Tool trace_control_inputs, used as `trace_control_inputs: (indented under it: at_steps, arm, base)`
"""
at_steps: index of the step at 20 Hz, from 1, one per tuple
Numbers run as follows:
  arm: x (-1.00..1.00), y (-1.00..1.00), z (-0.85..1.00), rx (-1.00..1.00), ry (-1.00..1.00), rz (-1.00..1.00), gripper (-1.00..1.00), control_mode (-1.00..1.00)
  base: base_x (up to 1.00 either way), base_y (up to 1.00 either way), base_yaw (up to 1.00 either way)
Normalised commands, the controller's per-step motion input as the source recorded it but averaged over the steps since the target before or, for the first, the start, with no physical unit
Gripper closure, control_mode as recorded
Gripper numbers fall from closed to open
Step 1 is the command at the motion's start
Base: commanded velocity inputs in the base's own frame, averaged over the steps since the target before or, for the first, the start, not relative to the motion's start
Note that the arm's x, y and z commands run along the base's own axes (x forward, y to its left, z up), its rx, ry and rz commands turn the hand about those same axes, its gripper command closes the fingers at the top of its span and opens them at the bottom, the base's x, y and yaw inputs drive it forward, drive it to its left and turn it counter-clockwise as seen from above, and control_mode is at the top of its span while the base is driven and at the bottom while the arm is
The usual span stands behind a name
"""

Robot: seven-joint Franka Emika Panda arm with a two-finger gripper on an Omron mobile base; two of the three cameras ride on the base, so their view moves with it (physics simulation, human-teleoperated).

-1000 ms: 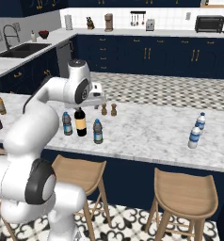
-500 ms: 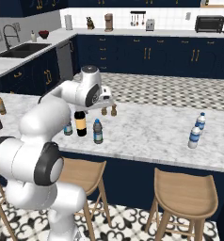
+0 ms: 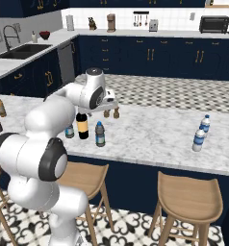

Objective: Move the plastic bottles in the middle to the plastics group, and the glass bottles in the middle to the glass group.

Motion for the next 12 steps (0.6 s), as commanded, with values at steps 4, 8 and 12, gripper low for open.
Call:
trace_control_inputs:
  at_steps: [4, 8, 12]
  arm:
    - [0.04, 0.00, -0.23, 0.00, 0.00, 0.00, -1.00, -1.00]
    - [0.11, 0.00, -0.33, 0.00, 0.00, 0.00, -1.00, -1.00]
    - [0.07, 0.00, -0.34, 0.00, 0.00, 0.00, -1.00, -1.00]
  base:
    - [0.00, 0.00, 0.00]
    - [0.00, 0.00, 0.00]
    - [0.00, 0.00, 0.00]
